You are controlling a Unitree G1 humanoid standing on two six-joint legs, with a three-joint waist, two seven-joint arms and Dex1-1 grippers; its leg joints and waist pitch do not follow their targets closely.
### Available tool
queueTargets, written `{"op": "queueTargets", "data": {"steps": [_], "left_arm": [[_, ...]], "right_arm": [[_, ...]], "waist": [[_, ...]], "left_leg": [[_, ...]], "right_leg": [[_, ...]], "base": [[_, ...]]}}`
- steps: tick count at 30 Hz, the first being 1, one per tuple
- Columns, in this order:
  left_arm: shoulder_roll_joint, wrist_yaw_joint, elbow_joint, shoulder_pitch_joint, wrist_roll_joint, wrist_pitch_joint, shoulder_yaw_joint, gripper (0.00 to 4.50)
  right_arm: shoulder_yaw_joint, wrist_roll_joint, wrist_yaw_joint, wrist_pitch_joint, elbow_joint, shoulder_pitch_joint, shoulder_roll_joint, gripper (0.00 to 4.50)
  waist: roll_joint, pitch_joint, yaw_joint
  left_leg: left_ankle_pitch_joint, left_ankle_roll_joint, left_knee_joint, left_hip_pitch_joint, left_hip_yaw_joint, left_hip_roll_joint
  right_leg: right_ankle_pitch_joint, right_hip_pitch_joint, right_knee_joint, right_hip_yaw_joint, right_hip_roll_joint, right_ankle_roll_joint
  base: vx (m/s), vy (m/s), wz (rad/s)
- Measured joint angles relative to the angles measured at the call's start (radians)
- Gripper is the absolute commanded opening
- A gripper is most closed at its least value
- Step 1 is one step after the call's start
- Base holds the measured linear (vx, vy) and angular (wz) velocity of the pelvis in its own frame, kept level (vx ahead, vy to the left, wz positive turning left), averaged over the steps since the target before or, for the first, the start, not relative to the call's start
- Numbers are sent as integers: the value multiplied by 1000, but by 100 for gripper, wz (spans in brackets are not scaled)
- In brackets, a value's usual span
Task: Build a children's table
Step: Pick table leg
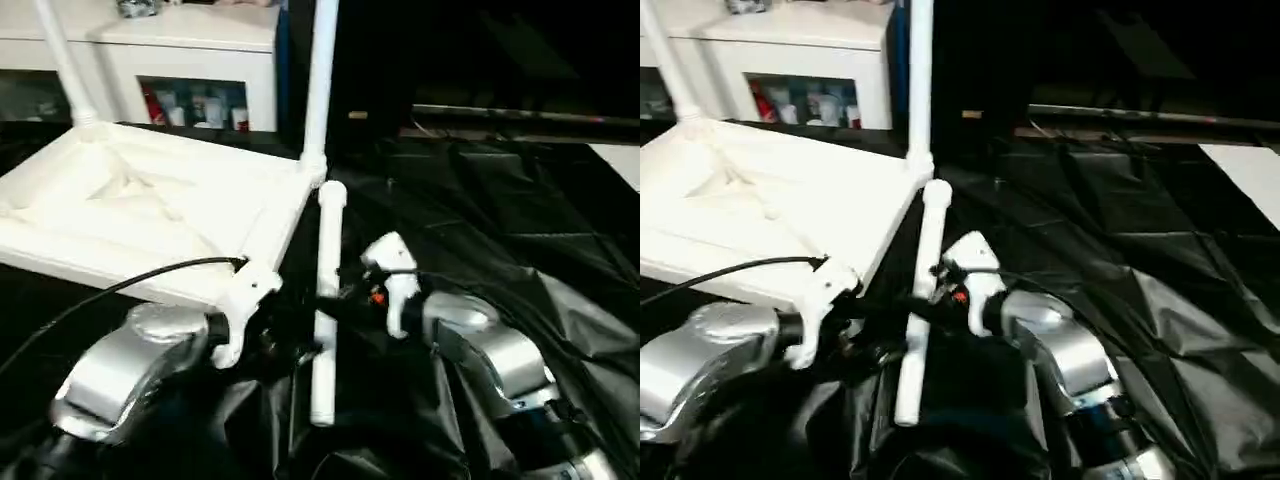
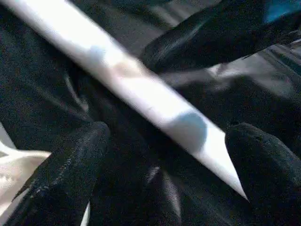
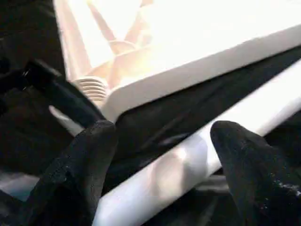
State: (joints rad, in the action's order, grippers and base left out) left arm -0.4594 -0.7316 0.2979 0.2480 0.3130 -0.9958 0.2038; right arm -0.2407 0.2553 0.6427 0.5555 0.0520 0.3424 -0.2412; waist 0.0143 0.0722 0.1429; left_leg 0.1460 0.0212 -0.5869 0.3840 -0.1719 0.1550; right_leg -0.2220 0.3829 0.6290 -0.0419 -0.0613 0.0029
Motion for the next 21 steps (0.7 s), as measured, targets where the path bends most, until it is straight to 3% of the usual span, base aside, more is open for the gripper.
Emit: {"op": "queueTargets", "data": {"steps": [6, 12, 16, 21], "left_arm": [[67, 52, 39, 22, 47, -96, -26, 444], [49, 61, 46, 25, 46, -115, -2, 444], [62, 67, 46, 26, 64, -158, 2, 444], [37, 90, 45, 27, 51, -182, 47, 444]], "right_arm": [[6, -23, -7, 14, -42, -38, -74, 362], [-26, -107, 65, 10, -96, -75, -259, 362], [-88, -103, 113, 32, -131, -105, -260, 362], [-146, -94, 128, 35, -118, -99, -174, 362]], "waist": [[-1, 1, 2], [-1, 1, 2], [-2, 1, -3], [-3, 2, -2]], "left_leg": [[0, 0, 0, 1, 0, 0], [0, 0, 3, 0, 0, 0], [0, 0, 4, 0, 0, 0], [1, 2, 8, 0, 0, 0]], "right_leg": [[0, 0, 0, 0, 0, 0], [0, -1, -1, 0, 0, 0], [4, 0, -2, 0, 0, 0], [9, 2, -3, -1, 1, 0]], "base": [[0, 0, 0], [0, 0, 0], [0, 0, 0], [0, 0, 0]]}}
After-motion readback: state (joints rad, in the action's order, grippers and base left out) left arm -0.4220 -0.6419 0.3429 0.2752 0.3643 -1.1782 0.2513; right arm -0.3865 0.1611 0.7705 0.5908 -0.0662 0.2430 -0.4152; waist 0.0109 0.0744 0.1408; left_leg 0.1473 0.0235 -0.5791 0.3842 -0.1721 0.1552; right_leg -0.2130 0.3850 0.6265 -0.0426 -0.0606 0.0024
